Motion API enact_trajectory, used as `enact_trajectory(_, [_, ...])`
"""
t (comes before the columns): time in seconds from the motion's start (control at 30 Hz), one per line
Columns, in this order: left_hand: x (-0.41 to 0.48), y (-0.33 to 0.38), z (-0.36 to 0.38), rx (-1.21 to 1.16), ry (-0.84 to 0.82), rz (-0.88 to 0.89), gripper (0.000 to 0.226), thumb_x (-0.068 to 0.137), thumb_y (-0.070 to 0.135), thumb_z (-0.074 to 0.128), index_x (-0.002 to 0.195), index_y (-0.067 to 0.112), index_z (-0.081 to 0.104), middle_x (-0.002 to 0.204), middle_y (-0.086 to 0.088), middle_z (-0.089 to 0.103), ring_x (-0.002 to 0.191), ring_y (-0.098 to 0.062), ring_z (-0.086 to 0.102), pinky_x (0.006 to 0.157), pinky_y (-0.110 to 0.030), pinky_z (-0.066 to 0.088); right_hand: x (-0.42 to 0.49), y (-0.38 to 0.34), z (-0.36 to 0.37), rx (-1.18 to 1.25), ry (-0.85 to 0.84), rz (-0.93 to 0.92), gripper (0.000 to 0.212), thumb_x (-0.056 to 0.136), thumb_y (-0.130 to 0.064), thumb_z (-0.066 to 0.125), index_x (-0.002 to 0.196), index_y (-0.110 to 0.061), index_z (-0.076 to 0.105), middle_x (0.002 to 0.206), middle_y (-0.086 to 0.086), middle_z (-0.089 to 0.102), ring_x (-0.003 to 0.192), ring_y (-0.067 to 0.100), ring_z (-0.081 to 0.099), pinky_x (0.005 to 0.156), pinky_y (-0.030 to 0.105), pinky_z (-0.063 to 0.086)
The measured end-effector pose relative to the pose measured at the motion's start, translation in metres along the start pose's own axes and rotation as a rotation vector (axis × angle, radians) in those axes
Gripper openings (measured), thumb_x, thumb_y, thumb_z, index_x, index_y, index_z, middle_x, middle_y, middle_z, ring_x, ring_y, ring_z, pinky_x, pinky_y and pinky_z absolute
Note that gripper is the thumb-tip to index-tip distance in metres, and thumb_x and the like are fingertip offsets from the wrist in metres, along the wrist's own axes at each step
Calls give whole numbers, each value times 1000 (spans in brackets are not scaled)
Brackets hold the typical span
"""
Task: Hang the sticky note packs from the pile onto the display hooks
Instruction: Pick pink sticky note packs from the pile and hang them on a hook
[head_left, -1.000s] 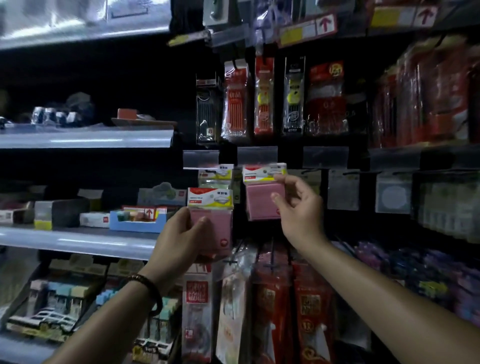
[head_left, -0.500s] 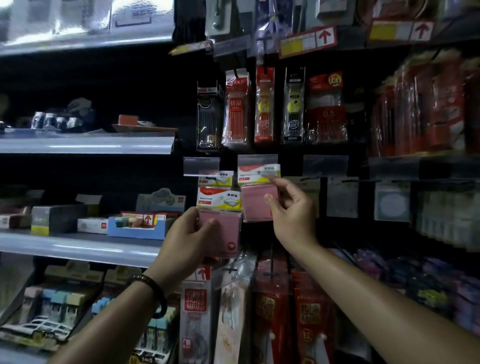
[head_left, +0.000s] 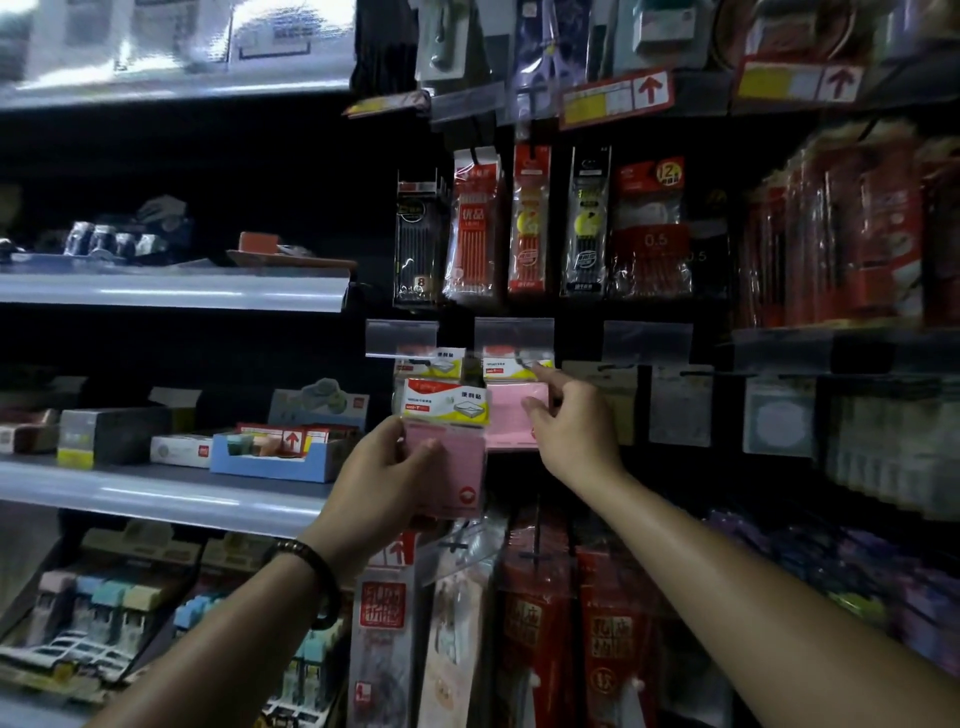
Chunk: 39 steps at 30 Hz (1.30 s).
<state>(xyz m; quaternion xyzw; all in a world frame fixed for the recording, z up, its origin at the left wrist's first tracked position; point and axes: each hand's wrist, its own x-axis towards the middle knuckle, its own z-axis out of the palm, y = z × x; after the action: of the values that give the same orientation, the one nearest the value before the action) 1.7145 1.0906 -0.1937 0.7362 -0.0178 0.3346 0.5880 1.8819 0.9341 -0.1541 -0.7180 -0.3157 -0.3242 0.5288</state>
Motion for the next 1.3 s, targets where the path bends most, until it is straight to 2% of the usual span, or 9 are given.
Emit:
enact_trajectory(0.07, [2,-2,2,-9,9,2,18,109,25,57,126,21,61,124,-6,73,101,-24,78,68,-31,65,6,0,3,-152,-27,-3,49,103,-20,70,151,-27,59,137,12,69,122,28,68,105,37,56])
enact_trajectory(0.2, [2,-4,9,6,-2,2,19,109,25,55,128,23,57,124,-7,71,101,-29,78,77,-47,69,7,-7,0,-573,-179,10,69,107,-21,59,163,-49,32,137,11,59,102,31,68,80,39,58])
enact_trajectory(0.3, [2,-4,13,7,-27,-9,17,111,20,51,127,20,55,123,-11,70,106,-38,74,89,-64,62,-5,-18,-8,-752,-190,34,61,104,-37,60,161,-42,39,135,10,57,116,36,66,89,42,56])
enact_trajectory(0.53, [11,-9,21,-67,-35,-30,24,113,19,47,135,24,55,132,-11,68,110,-35,74,90,-64,62,-49,-13,-15,-92,-90,-201,36,113,-25,47,144,-26,63,129,-5,70,117,6,65,89,16,48])
enact_trajectory(0.63, [15,-7,28,-147,-60,-38,23,113,20,49,133,22,60,127,-19,72,107,-43,76,92,-69,59,-62,-8,-14,137,-187,-146,40,109,-18,57,147,-28,64,107,-20,72,86,-12,65,76,7,48])
enact_trajectory(0.7, [17,-4,35,-164,-97,2,25,113,18,50,134,20,61,127,-18,73,108,-40,76,91,-63,62,-61,-3,-12,208,-166,-91,41,105,-14,65,140,-34,69,97,-26,70,81,-9,64,78,16,51])
enact_trajectory(0.83, [22,0,49,-165,-61,114,26,111,11,54,134,18,60,122,-14,77,107,-30,78,89,-50,66,-53,-5,-12,347,-81,-32,43,102,-9,68,129,-42,74,126,-20,75,114,13,73,100,50,61])
enact_trajectory(1.1, [39,4,58,-35,85,322,42,111,19,54,131,57,51,130,2,70,115,-16,73,92,-43,66,-43,-13,-8,319,124,-156,38,106,-8,64,134,-31,73,126,-26,69,121,-7,64,105,30,57])
enact_trajectory(1.3, [56,5,59,-42,136,306,33,111,20,55,133,45,56,125,-2,74,109,-23,76,88,-49,67,-26,-10,-1,228,138,-153,32,105,-10,64,133,-24,75,121,-17,73,110,-14,63,92,5,46])
